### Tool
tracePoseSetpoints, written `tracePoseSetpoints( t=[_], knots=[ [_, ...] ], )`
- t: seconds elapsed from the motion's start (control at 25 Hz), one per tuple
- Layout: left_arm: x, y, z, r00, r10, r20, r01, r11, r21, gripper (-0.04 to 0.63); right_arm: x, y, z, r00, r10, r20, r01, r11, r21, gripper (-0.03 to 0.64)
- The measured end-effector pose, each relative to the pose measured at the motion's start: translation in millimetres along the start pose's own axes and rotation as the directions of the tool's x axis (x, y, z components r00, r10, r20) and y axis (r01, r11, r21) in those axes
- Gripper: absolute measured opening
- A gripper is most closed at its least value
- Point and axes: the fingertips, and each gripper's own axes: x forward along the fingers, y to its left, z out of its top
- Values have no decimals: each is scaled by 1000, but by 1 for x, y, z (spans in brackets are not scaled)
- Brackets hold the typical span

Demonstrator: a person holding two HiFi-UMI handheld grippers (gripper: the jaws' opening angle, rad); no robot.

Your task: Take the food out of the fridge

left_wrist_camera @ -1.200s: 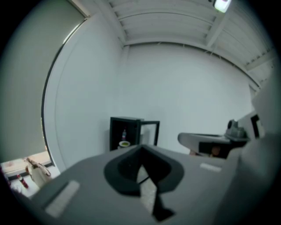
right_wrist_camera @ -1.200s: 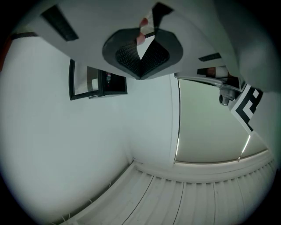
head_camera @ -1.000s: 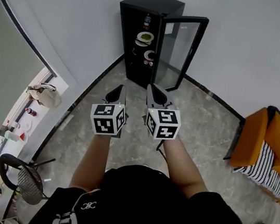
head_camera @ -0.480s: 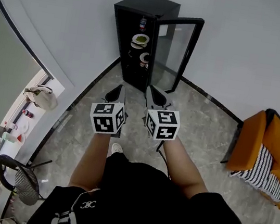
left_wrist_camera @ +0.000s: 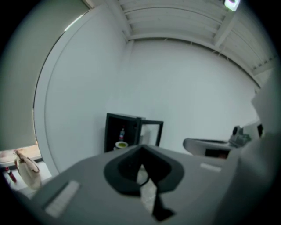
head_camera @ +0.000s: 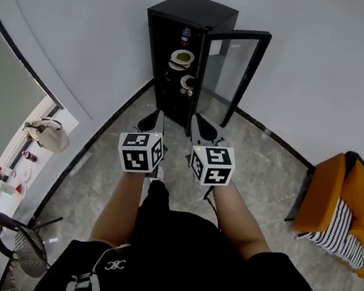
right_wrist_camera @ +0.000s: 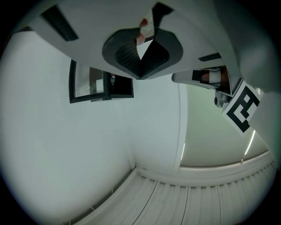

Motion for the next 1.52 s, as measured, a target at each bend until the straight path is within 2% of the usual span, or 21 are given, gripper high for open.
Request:
tracePoseSetpoints(
  t=[0.24, 0.56, 0.88, 1.04, 1.32, 1.52],
  knots=[
    [66, 53, 7, 1000, -13, -15, 12, 999, -35, -3, 82, -11, -4, 1000, -8, -24, 8, 1000, -6, -11],
    [164, 124, 33, 998, -41, -50, 38, 998, -55, -3, 203, -35, 13, 999, -30, -44, 31, 999, 14, -11],
    [262, 177, 48, 986, -120, -117, 110, 990, -84, -3, 302, -60, 21, 994, -90, -64, 93, 995, 35, -11],
    [299, 196, 44, 976, -155, -152, 140, 985, -103, -3, 334, -74, 14, 986, -145, -83, 147, 989, 14, -11],
    [339, 215, 18, 960, -172, -221, 141, 978, -151, -3, 358, -99, -16, 964, -210, -165, 220, 974, 47, -11],
    [368, 224, -2, 946, -190, -264, 127, 963, -237, -3, 378, -115, -28, 956, -216, -199, 233, 970, 68, -11]
  ],
)
